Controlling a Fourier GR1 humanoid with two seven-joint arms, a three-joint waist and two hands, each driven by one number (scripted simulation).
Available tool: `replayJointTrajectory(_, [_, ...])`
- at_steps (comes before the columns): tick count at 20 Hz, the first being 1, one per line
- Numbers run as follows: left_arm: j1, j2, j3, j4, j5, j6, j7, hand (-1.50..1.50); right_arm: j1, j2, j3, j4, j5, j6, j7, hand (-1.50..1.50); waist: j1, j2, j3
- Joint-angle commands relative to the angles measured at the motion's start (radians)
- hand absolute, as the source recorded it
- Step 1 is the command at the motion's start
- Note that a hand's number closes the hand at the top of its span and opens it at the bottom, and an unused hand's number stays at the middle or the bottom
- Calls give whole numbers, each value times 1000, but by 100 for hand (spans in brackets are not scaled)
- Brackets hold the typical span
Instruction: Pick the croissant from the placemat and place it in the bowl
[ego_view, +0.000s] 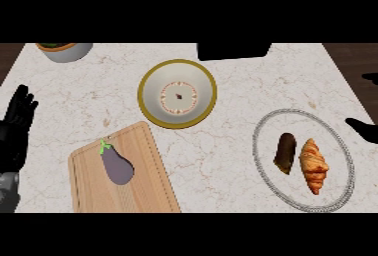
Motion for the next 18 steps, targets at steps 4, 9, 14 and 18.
replayJointTrajectory(4, [29,-7,-10,-38,19,-13,50,0,348,-27,126,-214,368,-242,148,-150,-18,-15,9])
replayJointTrajectory(9, [40,-7,-38,-132,12,-29,96,0,535,-39,101,-421,561,-296,407,-150,42,-3,9])
replayJointTrajectory(14, [-10,-50,-72,-154,-37,-8,132,0,506,14,139,-579,727,-117,652,-150,85,9,10])
replayJointTrajectory(18, [-26,-75,-61,-91,-51,-43,89,0,306,-20,73,-593,574,137,726,-150,102,14,10])
